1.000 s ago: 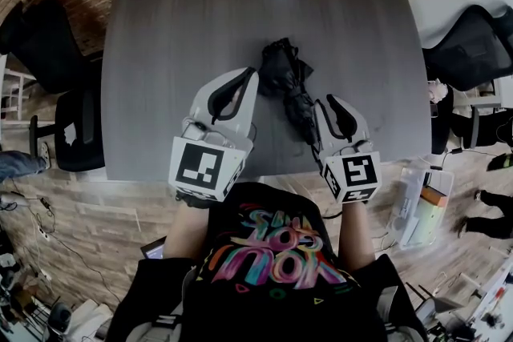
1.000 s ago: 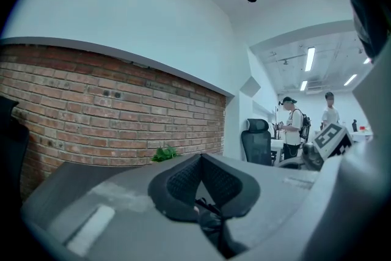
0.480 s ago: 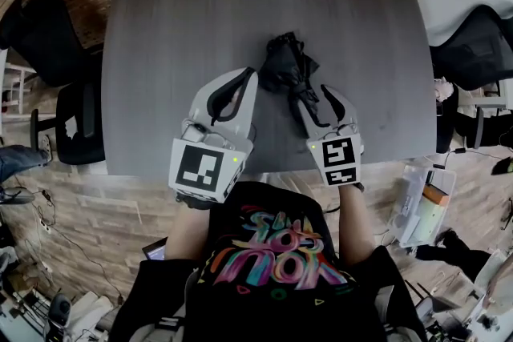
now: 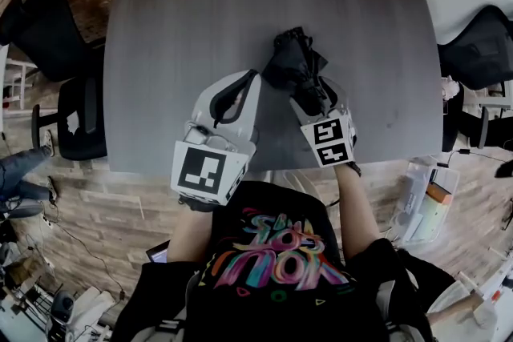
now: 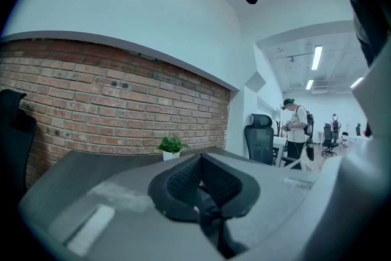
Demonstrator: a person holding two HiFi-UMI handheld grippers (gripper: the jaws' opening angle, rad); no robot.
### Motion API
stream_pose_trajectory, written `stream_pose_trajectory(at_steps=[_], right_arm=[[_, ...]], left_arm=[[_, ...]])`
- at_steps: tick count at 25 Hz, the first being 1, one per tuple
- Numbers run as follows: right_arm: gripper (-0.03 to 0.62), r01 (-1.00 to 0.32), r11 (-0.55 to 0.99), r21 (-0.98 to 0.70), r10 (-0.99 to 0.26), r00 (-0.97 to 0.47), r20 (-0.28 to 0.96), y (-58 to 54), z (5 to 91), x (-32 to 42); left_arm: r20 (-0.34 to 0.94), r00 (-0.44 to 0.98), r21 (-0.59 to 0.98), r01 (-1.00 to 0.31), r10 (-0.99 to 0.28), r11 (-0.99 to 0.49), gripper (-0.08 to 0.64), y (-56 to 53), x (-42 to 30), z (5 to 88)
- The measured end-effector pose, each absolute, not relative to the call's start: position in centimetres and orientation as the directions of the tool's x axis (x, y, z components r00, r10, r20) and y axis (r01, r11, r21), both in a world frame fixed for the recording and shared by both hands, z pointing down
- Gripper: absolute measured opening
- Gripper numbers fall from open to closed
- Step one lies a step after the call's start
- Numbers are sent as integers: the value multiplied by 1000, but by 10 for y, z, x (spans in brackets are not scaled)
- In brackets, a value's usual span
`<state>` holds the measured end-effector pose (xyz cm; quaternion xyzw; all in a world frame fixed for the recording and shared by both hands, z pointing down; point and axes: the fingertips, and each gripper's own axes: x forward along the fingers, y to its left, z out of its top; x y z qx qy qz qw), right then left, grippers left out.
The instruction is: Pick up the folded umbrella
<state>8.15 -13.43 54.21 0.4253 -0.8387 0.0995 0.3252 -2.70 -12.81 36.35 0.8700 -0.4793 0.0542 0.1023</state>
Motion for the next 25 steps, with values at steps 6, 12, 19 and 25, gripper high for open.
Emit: stream_pose_trajectory(at_steps=[6, 12, 19, 25], right_arm=[[342, -811, 579, 81, -640, -390, 662, -145, 566, 86], [345, -835, 548, 40, -599, -359, 716, -155, 591, 90], [342, -834, 552, 6, -535, -349, 769, -162, 610, 84], [321, -830, 556, 37, -504, -302, 810, -164, 620, 85]], left_arm=[[177, 534, 100, -845, -827, -525, 1, -132, -34, 363], [179, 523, 92, -852, -833, -515, 2, -136, -40, 361], [171, 507, 79, -862, -845, -501, 2, -141, -49, 357], [189, 487, 105, -874, -853, -475, 1, -142, -56, 358]])
